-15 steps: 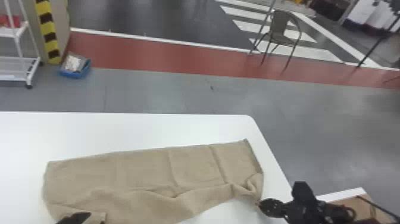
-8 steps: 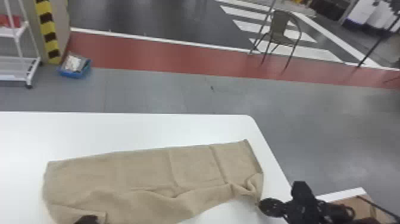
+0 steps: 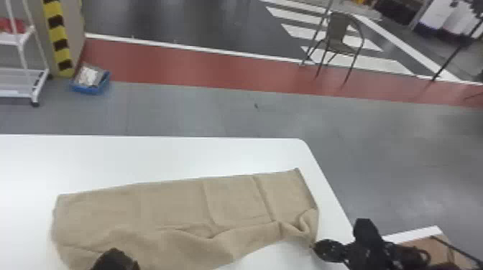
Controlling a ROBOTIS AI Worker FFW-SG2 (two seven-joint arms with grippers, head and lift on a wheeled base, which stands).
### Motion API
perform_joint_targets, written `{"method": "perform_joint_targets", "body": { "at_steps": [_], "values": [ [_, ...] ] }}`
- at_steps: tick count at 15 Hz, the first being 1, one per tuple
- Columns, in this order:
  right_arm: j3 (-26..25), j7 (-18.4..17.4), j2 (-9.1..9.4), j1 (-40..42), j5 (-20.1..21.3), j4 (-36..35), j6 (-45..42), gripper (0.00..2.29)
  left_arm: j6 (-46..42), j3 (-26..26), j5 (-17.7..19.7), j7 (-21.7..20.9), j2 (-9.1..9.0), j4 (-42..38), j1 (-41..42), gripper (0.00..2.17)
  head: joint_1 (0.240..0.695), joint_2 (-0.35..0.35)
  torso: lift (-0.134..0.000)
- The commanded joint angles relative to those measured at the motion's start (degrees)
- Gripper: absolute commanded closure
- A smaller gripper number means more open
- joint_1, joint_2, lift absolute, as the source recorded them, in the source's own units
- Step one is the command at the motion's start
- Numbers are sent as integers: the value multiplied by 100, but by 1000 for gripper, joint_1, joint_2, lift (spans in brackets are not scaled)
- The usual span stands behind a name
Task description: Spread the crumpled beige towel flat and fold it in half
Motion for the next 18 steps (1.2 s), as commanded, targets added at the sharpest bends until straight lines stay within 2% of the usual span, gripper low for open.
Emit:
{"method": "perform_joint_targets", "body": {
  "at_steps": [1, 7, 8, 13, 18],
  "values": [
    [8, 0, -16, 0, -8, 15, -5, 1355, 4, -15, -20, 0, -15, 64, -70, 718, 695, -350, 0],
    [8, 0, -42, -8, -44, 24, -5, 1355, 110, -6, -257, -17, -15, 134, -87, 758, 695, -350, 0],
    [8, 0, -42, -8, -44, 24, -5, 1355, 180, -6, -266, -8, -15, 134, -87, 1038, 695, -350, 0],
    [-1, 0, -51, -8, -70, 24, -5, 1355, 250, 56, -266, -26, 3, -6, -26, 1062, 695, -350, 0],
    [-89, 114, -42, 36, -158, -152, 171, 1355, 567, 460, -169, -140, 47, -718, 308, 1062, 695, -350, 0]
  ]
}}
